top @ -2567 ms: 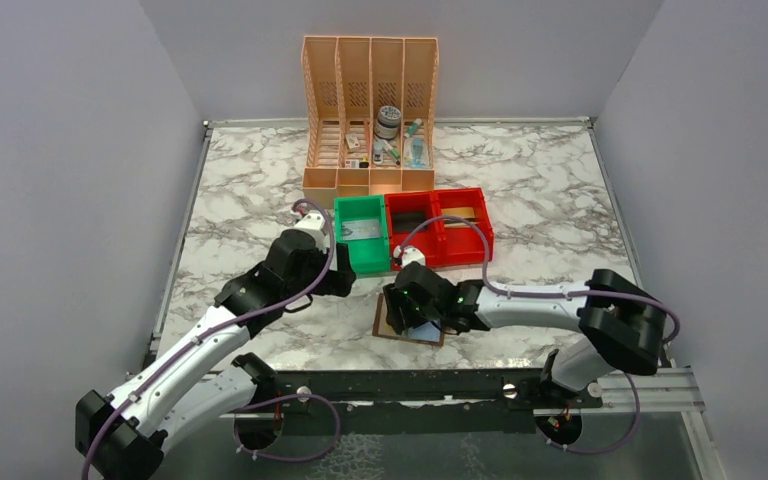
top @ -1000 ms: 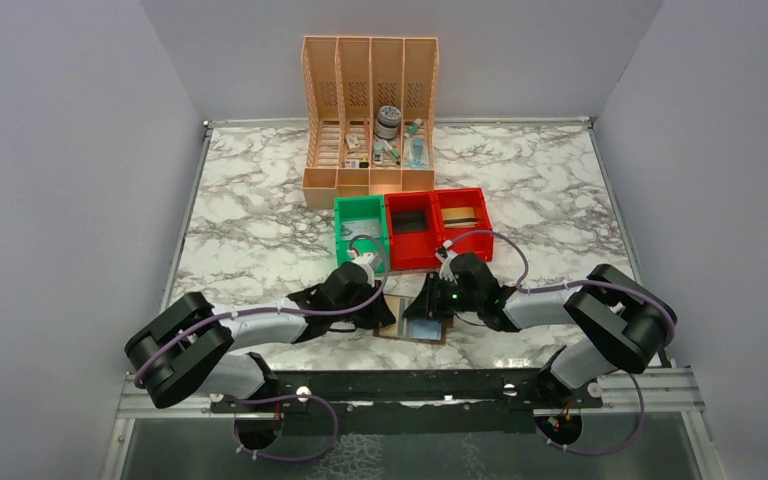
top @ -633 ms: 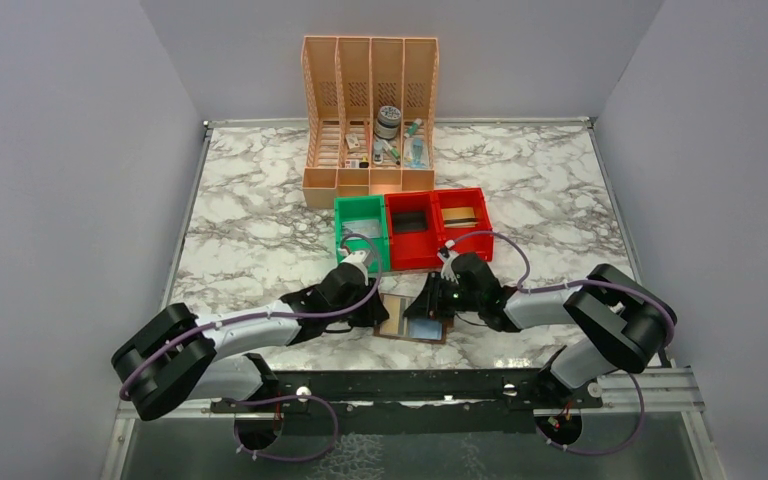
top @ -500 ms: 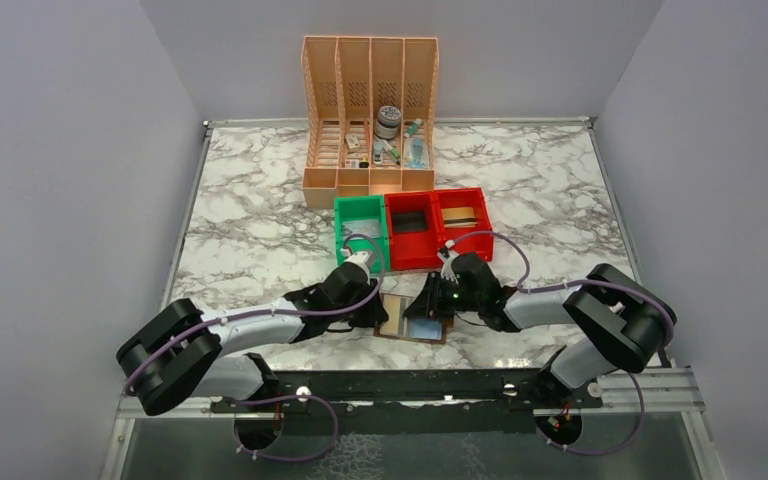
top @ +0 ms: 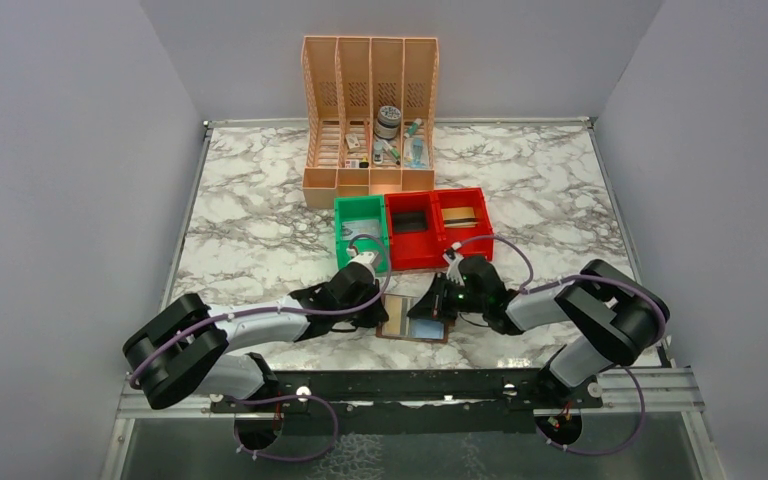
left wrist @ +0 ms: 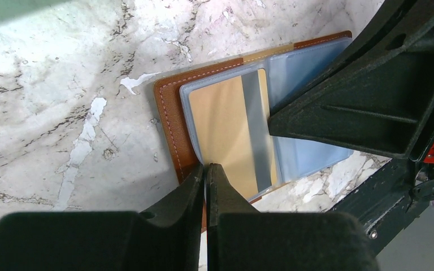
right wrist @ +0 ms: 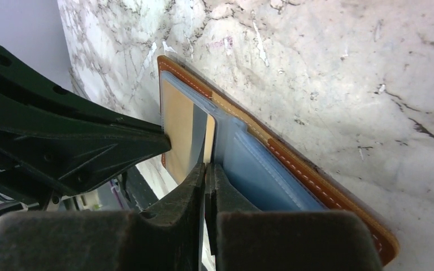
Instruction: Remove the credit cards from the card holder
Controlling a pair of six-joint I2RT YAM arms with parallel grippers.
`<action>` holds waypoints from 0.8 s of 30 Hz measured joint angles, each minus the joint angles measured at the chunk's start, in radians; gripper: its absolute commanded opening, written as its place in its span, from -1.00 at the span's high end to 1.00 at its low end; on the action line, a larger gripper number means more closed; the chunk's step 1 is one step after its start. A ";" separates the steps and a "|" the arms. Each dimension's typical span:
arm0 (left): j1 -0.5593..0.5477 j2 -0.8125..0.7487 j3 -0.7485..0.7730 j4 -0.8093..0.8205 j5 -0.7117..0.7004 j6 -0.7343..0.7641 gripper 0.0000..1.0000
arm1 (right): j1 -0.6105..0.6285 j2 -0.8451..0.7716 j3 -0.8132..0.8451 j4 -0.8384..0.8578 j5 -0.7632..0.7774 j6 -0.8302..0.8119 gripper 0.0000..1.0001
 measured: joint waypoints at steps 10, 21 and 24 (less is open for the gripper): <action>-0.012 -0.002 0.000 -0.001 -0.008 -0.009 1.00 | -0.034 0.015 -0.011 0.026 -0.070 0.007 0.98; -0.029 -0.009 -0.006 -0.001 -0.011 -0.042 1.00 | -0.042 -0.065 -0.025 0.003 -0.092 -0.012 0.98; -0.029 -0.021 -0.013 -0.004 -0.011 -0.047 1.00 | -0.043 -0.084 -0.025 -0.018 -0.090 -0.018 0.95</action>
